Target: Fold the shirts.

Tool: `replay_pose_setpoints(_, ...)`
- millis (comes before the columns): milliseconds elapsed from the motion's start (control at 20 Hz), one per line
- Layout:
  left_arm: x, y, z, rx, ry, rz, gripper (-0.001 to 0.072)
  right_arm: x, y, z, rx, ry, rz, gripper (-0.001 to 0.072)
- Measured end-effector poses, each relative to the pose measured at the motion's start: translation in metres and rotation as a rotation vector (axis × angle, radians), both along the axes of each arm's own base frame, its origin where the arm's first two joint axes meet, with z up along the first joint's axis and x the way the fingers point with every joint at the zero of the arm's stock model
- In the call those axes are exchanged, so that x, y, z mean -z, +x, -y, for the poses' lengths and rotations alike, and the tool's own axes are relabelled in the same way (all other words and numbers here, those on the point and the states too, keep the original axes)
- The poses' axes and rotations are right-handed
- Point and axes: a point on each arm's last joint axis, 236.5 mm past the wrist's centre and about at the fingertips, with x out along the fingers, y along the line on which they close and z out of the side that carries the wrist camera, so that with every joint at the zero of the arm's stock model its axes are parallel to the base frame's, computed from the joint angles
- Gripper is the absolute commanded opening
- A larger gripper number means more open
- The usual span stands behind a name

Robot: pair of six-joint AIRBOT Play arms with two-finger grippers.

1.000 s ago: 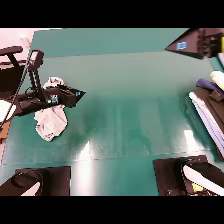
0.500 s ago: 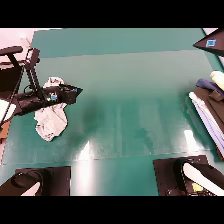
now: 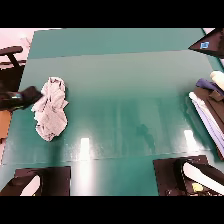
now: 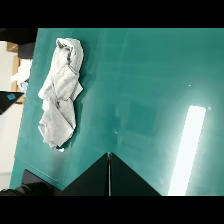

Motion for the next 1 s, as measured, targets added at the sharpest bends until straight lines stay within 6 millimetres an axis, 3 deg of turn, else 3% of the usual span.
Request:
replay_pose_setpoints(50,0.006,-0.002,-0.022,-0.038,0.022,-0.022,0.0595,0.001,0.002,0.000,-0.003,-0.001,-0.001,0.0016)
replay_pose_setpoints(200,0.041,-0.007,-0.059,-0.067,0.037,-0.131,0.0602,0.006,0.008,0.002,-0.007,-0.002,-0.004,0.0016)
replay_pose_setpoints(450,0.110,0.006,-0.060,-0.002,-0.069,-0.270,0.0601,0.011,0.015,0.004,-0.012,-0.002,-0.012,0.0016)
replay_pose_setpoints(750,0.134,0.031,-0.073,-0.001,-0.055,-0.229,0.0570,0.012,0.018,0.004,-0.012,-0.002,-0.011,0.0016)
replay_pose_setpoints(800,0.134,0.035,-0.076,-0.009,-0.051,-0.216,0.0520,0.012,0.018,0.004,-0.011,-0.002,-0.010,0.0016)
replay_pose_setpoints(850,0.134,0.038,-0.076,-0.015,-0.055,-0.204,0.0224,0.012,0.018,0.004,-0.011,-0.002,-0.010,0.0015)
replay_pose_setpoints(900,0.133,0.042,-0.075,-0.020,-0.067,-0.188,0.0028,0.012,0.018,0.004,-0.010,-0.002,-0.009,0.0016)
replay_pose_setpoints(1000,0.127,0.050,-0.066,0.000,-0.104,-0.151,0.0020,0.011,0.020,0.005,-0.005,0.000,-0.002,0.0016)
